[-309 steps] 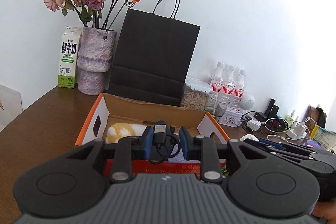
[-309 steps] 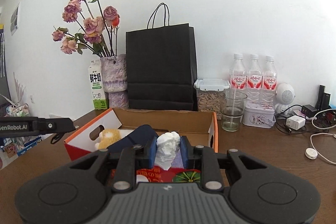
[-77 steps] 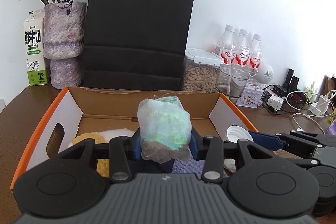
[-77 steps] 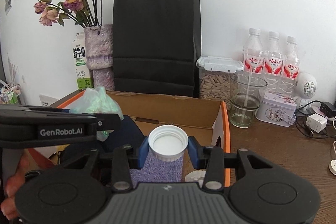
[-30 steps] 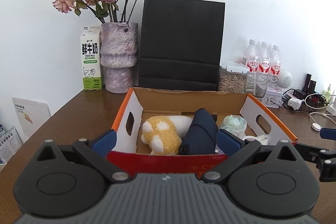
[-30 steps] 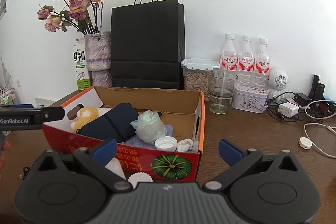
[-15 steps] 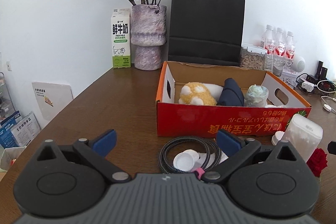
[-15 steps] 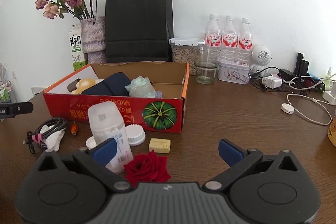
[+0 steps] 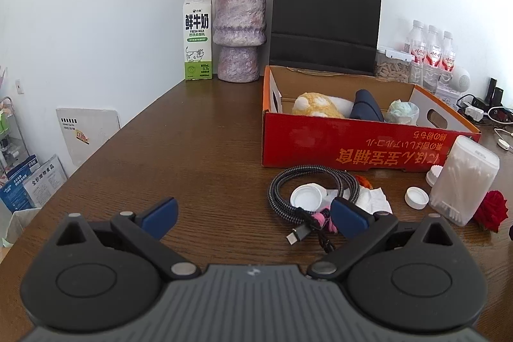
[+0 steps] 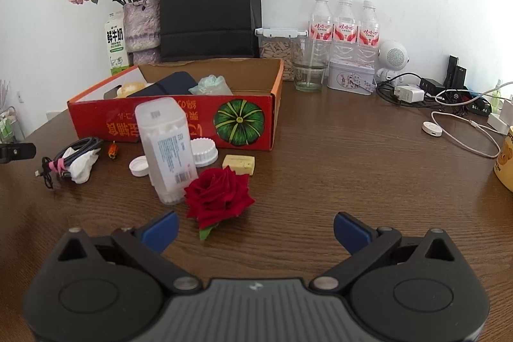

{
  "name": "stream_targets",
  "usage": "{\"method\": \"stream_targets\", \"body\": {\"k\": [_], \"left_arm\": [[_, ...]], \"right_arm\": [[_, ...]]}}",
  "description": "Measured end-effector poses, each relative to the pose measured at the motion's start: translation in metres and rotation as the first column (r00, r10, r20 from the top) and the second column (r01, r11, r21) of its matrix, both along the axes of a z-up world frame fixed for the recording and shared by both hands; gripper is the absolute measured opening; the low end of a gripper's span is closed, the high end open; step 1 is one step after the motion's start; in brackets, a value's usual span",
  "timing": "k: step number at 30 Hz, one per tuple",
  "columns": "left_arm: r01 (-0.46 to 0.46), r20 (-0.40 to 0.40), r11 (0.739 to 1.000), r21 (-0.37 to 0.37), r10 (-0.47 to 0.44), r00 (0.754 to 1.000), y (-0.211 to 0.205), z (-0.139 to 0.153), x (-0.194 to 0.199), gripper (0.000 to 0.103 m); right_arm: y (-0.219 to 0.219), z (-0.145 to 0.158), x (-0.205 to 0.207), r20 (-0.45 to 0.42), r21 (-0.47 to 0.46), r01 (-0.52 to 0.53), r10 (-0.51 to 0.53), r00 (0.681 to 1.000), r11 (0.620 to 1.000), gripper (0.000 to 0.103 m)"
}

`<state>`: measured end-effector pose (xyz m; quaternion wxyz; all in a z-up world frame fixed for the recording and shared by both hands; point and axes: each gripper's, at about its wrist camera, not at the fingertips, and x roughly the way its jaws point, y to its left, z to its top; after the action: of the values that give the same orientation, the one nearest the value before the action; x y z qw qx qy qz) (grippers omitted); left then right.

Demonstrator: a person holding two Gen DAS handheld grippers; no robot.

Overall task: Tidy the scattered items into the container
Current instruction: 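Withdraw both grippers from the box back over the table, then move the right gripper to the red rose and close on it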

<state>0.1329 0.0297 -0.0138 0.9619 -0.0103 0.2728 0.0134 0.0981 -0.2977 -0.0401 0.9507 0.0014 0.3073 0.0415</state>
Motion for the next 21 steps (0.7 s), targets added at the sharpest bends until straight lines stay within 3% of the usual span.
{"method": "stream_targets", "body": {"k": [9,17,20,21], "left_arm": [[0.011,-0.028,1.000,-0.019,-0.012,1.000,0.001,-0.010,0.000,0.103],[0.047,-0.042,0.999,-0.020,-0.048,0.998,-0.008,-0.014,0.004,0.103],[0.063,-0.043,0.998,-0.020,-0.064,0.997,-0.011,-0.015,0.006,0.103],[0.068,-0.043,0.997,-0.021,-0.069,0.997,-0.013,-0.015,0.006,0.103]], "right_arm": [[0.013,-0.007,0.017,-0.019,-0.019,-0.012,0.011,1.000,1.000,0.103],[0.043,-0.013,0.046,-0.011,-0.099,-0.032,0.031,0.999,0.995,0.091],[0.044,-0.013,0.047,-0.008,-0.089,-0.034,0.034,0.999,0.995,0.062],[0.043,-0.012,0.047,-0.008,-0.083,-0.033,0.033,0.999,0.996,0.047]]}}
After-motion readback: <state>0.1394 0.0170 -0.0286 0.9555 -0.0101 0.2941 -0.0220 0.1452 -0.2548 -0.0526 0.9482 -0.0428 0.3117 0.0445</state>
